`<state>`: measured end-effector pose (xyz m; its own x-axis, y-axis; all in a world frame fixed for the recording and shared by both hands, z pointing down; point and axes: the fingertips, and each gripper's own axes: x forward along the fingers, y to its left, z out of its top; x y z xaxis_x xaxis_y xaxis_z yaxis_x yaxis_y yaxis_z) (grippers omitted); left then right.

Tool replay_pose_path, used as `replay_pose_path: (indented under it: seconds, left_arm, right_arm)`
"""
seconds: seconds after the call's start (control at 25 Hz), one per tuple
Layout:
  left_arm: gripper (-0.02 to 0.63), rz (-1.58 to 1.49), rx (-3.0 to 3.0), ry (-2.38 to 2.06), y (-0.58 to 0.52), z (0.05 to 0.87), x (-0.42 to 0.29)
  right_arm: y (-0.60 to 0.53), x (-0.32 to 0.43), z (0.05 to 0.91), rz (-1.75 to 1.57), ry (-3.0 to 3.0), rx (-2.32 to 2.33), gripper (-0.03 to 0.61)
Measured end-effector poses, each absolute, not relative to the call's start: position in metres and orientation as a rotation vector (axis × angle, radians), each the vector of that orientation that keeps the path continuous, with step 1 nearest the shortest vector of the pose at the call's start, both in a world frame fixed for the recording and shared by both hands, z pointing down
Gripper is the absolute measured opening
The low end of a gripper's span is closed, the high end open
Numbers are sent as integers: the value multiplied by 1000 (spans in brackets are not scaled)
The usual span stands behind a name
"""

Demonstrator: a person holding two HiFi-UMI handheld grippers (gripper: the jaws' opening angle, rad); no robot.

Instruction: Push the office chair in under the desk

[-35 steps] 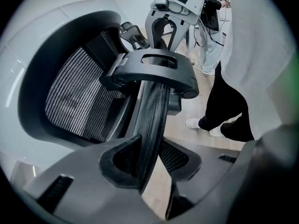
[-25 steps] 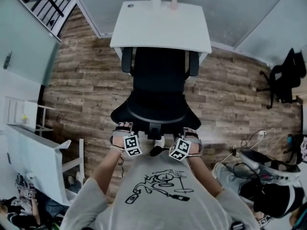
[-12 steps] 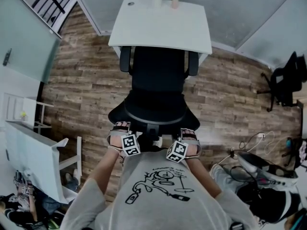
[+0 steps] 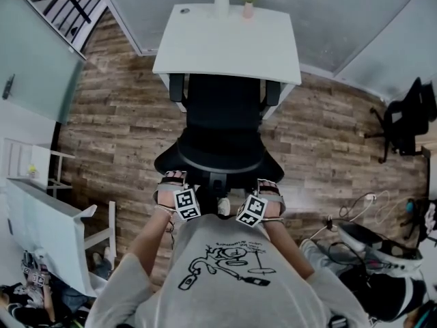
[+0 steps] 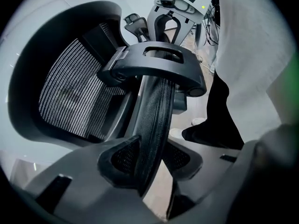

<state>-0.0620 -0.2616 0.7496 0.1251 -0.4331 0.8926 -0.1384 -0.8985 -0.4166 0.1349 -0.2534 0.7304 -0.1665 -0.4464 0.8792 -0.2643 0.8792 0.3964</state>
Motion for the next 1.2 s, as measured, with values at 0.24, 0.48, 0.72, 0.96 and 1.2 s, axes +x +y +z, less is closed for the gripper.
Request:
replay_pose_path:
  seconds: [0.24,0.48,0.72,0.96,1.2]
  left_arm:
    - [146,-1850,-2163,555,-296,749,-72]
    - [146,-1839,-2159,560,-328,748,-80]
    - [146,-1813,-2155,554,-364,748,-79]
    - [143,-1804,-2133,554,-397,747,-76]
    - [141,-1787,-2123,559,-422,744,-68]
  right_arm:
    - [-280,125,734,-158,-1760,546,153]
    - [-309,116,733,-154,-1748,546,152]
    - [-343,118,737,-148,-1727,560,152]
    - [-373,119,733,-155,-1723,574,152]
    - [-399,128,732,-165,-1698,579,150]
